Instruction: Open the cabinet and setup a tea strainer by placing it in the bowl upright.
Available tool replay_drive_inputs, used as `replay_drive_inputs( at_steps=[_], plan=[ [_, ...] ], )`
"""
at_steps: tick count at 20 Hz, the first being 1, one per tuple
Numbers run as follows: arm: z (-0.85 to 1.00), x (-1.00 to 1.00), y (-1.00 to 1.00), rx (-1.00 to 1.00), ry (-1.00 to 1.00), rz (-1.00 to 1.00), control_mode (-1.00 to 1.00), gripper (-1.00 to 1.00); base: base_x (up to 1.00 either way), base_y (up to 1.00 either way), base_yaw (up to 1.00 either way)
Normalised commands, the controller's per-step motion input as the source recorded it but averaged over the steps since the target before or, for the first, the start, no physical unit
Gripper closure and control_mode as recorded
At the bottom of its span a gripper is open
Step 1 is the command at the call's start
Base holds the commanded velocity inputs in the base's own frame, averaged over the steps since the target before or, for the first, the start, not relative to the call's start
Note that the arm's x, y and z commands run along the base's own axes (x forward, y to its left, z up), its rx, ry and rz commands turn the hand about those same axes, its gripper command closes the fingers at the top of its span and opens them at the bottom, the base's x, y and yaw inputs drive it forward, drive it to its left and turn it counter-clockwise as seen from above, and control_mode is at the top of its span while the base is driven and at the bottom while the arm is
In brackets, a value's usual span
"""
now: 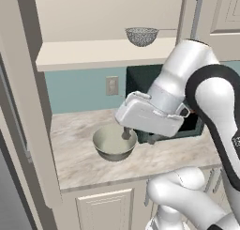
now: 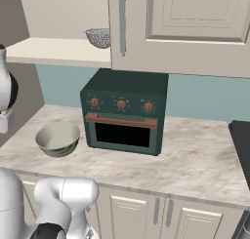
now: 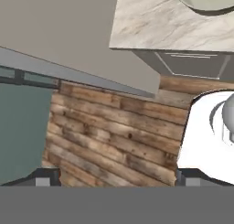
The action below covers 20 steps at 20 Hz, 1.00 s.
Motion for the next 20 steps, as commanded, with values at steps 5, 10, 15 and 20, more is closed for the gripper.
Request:
replay_drive_inputs(
  at_steps=[5,10,15,20],
  plan=[
    [-0.38,0.03,-1.0,-0.25,-0.49,0.0,-1.0,-1.0,0.0,0.0,0.0],
    [0.02,0.24,-0.85,-0.25,-0.34,-0.03,-1.0,-1.0,0.0,0.0,0.0],
    [0.57,0.66,-0.72,0.0,-0.01,-0.33,-1.0,-1.0,0.0,0.0,0.0],
    [0.69,0.34,-0.68,0.14,-0.05,-0.37,-1.0,-1.0,0.0,0.0,0.0]
  ],
)
